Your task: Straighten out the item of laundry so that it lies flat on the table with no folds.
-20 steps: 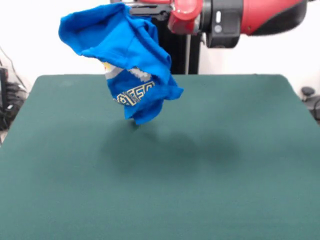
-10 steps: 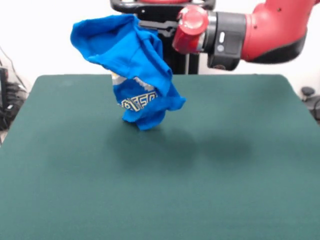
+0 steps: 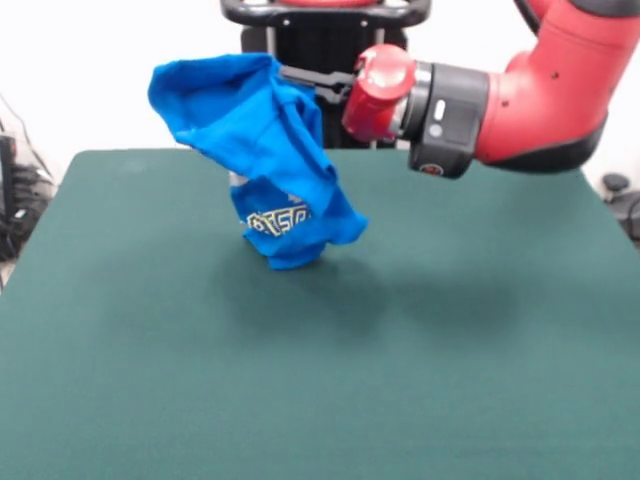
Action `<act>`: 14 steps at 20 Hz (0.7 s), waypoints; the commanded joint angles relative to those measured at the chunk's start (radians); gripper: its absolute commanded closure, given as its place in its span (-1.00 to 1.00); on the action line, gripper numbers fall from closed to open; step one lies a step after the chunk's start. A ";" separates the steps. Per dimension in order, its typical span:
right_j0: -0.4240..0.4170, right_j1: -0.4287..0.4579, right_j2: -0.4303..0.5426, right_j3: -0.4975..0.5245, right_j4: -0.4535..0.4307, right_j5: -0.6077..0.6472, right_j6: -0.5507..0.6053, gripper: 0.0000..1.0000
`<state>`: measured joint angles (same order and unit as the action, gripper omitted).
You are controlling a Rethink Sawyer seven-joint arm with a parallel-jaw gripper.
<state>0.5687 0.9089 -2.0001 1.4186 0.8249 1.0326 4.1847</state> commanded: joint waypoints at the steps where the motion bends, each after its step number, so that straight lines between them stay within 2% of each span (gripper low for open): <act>1: -0.021 0.043 -0.038 -0.235 0.043 0.175 0.343 1.00; 2: -0.017 0.032 -0.020 -0.246 0.038 0.196 0.302 -1.00; 5: -0.023 0.012 -0.001 -0.283 0.035 0.191 0.232 -1.00; 7: 0.039 -0.024 0.091 -0.226 0.055 0.081 0.141 -1.00; 8: 0.094 -0.079 0.193 -0.181 0.057 -0.014 0.001 -1.00; 10: 0.186 -0.255 0.419 -0.076 0.042 -0.218 -0.308 -1.00; 12: 0.226 -0.488 0.609 0.022 -0.005 -0.367 -0.572 -1.00; 14: 0.224 -0.690 0.718 0.081 -0.081 -0.432 -0.753 -1.00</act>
<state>0.7306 0.6996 -1.7322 1.4074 0.8022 0.8976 4.1203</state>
